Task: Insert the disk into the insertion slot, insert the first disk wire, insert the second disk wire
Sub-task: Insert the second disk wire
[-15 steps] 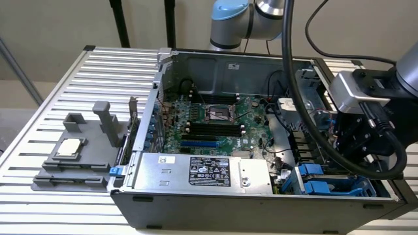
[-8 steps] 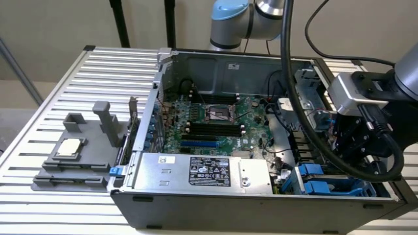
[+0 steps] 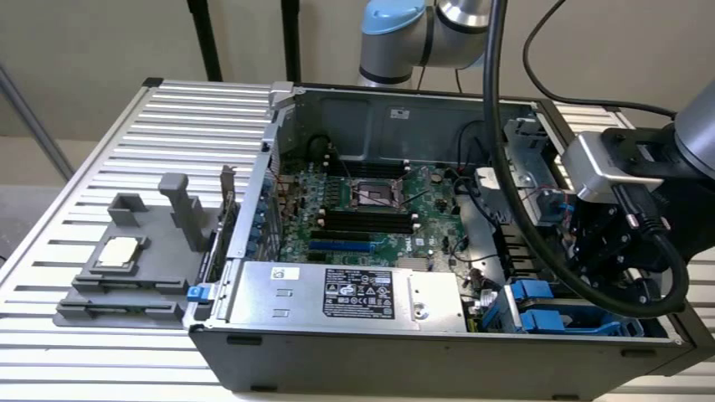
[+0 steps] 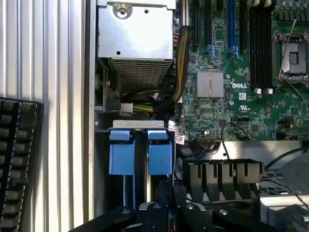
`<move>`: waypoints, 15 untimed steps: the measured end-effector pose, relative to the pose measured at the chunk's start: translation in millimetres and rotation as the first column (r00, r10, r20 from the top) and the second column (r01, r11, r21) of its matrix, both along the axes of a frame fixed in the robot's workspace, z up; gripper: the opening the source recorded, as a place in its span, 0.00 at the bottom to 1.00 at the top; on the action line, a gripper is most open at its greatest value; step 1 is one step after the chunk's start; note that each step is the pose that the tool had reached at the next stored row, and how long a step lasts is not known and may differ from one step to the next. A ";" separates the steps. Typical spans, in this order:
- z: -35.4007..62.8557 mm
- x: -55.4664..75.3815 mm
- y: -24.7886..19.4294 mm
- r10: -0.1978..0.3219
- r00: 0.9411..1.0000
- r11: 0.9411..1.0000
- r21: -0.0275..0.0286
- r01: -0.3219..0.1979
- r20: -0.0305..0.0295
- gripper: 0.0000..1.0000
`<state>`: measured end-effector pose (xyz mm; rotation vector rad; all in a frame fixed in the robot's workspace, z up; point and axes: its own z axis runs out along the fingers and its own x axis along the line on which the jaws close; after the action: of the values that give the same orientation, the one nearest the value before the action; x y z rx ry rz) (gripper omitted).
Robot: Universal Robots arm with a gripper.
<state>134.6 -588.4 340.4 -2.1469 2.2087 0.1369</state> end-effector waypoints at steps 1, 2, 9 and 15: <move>-0.4 0.0 0.0 0.000 1.000 1.000 0.000 0.000 0.000 0.17; -0.9 0.0 0.0 0.000 1.000 1.000 0.001 0.000 0.000 0.17; -1.2 0.0 -0.6 0.000 1.000 1.000 0.006 0.000 0.000 0.17; 8.2 -1.0 -1.9 0.000 1.000 1.000 0.005 0.000 0.000 0.17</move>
<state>133.6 -590.3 348.6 -2.1446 2.2059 0.1421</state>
